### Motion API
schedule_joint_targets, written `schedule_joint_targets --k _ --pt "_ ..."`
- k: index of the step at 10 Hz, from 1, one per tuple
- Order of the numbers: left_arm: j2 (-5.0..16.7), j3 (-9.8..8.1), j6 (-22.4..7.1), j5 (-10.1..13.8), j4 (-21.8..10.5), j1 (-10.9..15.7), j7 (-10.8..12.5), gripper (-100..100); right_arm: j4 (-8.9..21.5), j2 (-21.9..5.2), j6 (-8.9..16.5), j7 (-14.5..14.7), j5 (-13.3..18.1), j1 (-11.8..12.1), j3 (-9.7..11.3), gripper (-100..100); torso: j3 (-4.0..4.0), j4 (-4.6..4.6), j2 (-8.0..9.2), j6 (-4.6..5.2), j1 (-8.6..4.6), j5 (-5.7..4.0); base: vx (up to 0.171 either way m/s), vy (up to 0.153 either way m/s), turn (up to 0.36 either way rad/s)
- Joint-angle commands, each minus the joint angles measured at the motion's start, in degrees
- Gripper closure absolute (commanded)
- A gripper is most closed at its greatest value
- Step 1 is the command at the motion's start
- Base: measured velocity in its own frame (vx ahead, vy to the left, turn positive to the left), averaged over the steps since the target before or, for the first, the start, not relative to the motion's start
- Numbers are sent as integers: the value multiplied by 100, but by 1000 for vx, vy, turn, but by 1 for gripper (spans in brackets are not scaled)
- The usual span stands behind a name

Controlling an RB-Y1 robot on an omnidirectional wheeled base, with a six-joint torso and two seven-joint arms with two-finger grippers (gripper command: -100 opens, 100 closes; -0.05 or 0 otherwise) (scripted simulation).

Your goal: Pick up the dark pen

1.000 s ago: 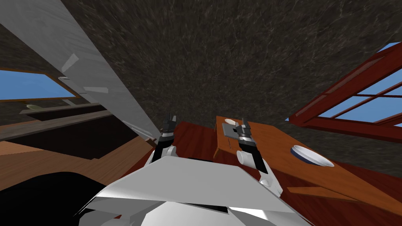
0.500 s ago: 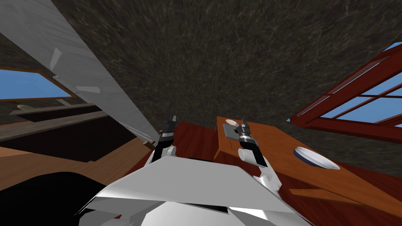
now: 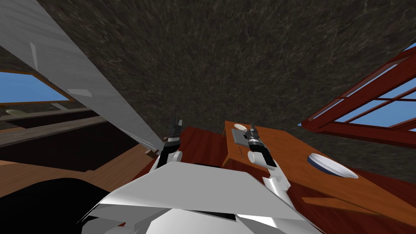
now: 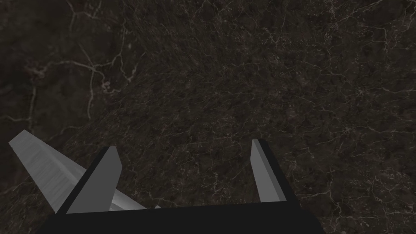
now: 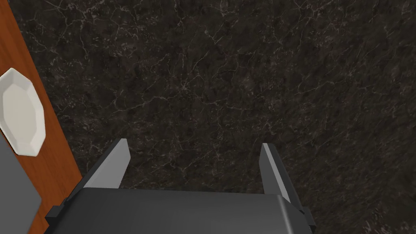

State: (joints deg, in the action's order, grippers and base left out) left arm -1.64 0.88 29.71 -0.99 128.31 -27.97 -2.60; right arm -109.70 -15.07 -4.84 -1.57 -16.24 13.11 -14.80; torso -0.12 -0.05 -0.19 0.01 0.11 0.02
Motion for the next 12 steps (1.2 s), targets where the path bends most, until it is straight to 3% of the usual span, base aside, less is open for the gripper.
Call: schedule_joint_targets --k 1,6,10,12 --pt "0 0 0 0 0 0 0 0 286 -156 286 -95 -210 -89 -151 -100 0 0 0 0 0 0 59 50 -34" --pt "0 0 0 0 0 0 0 0 996 -400 1147 -301 -665 -487 -504 -100 -6 -2 -9 -1 1 1 84 52 -33" --pt "0 0 0 0 0 0 0 0 1666 -558 1705 -485 -946 -737 -723 -100 -4 -1 -6 -1 0 0 68 40 -32" --pt "0 0 0 0 0 0 0 0 1796 -558 1890 -485 -946 -737 -723 -100 -4 -2 -6 0 0 0 45 26 -21"
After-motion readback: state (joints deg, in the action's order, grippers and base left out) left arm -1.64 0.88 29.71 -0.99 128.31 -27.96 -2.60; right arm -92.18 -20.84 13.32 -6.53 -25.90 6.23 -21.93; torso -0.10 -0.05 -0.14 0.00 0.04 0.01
